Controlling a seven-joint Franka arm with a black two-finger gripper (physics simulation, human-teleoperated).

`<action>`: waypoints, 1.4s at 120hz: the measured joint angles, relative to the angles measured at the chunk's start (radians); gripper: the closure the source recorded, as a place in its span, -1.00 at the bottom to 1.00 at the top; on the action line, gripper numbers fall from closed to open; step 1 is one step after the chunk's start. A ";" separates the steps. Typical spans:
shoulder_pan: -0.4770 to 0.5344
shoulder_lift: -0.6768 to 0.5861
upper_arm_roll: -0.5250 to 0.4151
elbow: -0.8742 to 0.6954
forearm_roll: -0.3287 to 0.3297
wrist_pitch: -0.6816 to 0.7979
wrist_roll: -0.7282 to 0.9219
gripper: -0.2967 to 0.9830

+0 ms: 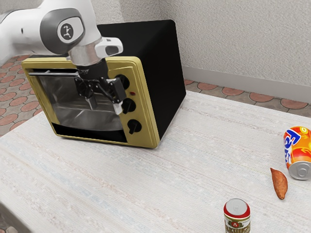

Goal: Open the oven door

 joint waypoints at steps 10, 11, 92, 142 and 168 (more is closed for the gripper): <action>-0.001 0.001 0.000 0.000 -0.001 -0.007 0.008 -0.54; -0.001 0.001 0.000 0.000 -0.001 -0.008 0.008 -0.54; -0.009 -0.395 0.110 -0.380 0.167 0.385 1.162 -0.54; 0.002 -0.272 0.255 -0.331 -0.011 0.465 1.716 -0.54; -0.005 -0.227 0.269 -0.251 -0.068 0.438 1.899 -0.54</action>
